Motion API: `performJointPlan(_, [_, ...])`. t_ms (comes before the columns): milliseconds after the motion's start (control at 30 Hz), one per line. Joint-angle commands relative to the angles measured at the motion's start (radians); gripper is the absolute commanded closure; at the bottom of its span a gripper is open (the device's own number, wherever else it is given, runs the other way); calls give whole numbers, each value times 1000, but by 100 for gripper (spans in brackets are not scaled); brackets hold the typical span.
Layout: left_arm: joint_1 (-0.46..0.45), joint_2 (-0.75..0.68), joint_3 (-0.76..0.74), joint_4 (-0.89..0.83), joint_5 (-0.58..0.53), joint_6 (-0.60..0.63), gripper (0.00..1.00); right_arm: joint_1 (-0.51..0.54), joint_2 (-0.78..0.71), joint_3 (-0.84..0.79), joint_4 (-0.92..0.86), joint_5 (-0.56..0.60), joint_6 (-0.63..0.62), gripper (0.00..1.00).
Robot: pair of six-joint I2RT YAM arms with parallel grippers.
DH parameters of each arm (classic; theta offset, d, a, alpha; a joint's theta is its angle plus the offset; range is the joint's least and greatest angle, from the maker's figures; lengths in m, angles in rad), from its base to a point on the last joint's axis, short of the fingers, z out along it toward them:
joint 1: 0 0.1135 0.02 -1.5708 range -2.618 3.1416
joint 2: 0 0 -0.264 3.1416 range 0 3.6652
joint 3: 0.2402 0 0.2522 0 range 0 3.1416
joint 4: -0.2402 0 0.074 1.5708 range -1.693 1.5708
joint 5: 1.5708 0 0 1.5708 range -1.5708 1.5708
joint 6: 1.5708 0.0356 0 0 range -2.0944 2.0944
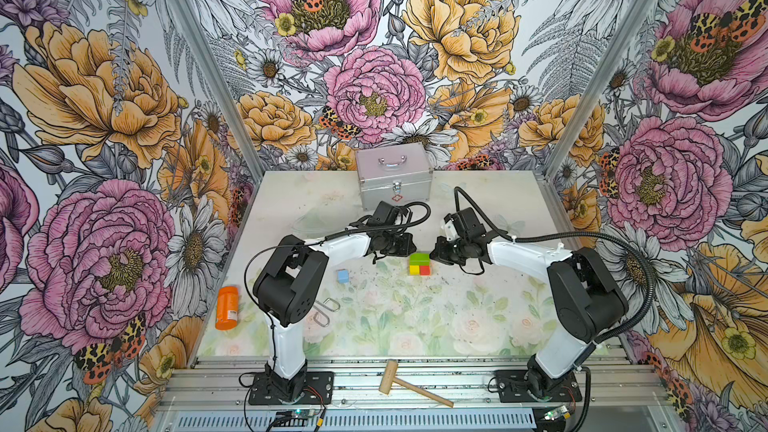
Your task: Build the wood block tower
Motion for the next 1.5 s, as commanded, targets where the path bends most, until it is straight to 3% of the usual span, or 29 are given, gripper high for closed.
performJointPlan(0, [-6, -41, -9, -2, 24, 17, 85, 9, 5, 0, 16, 3, 5, 100])
performJointPlan(1000, [-16, -32, 9, -22, 5, 25, 83, 9, -20, -17, 16, 4, 9, 100])
performJointPlan(1467, [17, -24, 135, -76, -56, 47, 79, 7, -53, -30, 13, 21, 11, 100])
